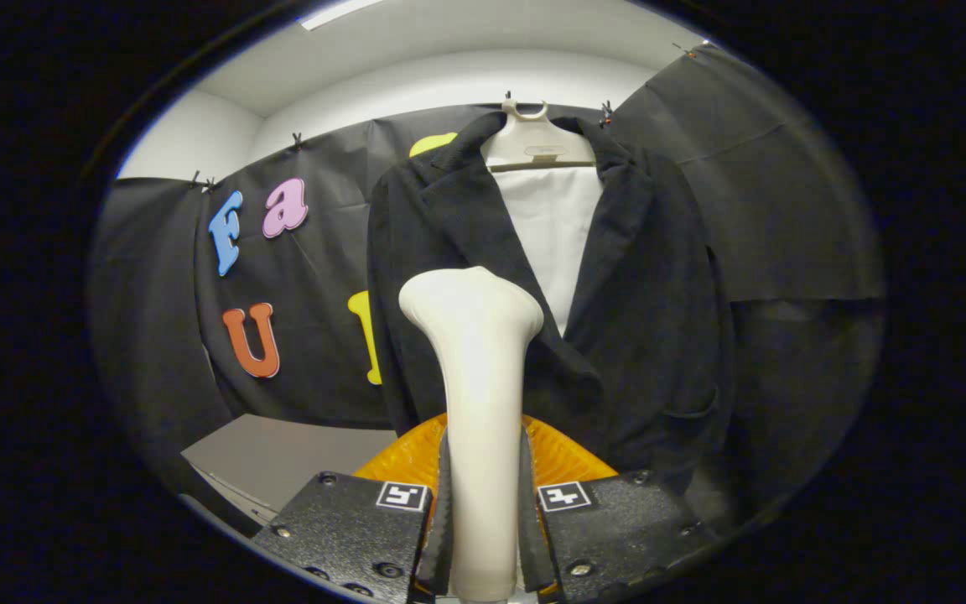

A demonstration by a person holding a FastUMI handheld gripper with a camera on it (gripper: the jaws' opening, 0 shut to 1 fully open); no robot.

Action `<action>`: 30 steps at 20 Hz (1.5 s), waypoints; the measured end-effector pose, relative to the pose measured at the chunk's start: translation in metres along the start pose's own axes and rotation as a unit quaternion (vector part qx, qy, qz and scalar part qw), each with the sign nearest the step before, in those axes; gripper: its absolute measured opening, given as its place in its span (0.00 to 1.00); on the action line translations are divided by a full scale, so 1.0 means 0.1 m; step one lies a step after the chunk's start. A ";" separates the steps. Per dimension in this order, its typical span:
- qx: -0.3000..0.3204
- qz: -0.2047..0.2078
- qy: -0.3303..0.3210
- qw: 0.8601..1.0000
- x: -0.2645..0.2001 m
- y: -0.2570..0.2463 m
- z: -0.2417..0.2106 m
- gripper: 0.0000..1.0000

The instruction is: Iron the clothes twice with a garment steamer, once on the left side and once on the right side.

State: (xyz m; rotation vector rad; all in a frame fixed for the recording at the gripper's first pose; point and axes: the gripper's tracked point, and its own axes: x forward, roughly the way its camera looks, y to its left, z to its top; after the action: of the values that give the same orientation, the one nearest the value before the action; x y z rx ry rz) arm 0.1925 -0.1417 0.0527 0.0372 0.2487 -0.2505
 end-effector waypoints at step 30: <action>-0.004 -0.060 0.166 0.984 0.30 -0.35 -2.14 0.35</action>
State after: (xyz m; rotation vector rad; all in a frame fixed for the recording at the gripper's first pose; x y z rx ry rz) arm 0.1612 -0.1685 -0.1619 0.0561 0.5845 -0.3624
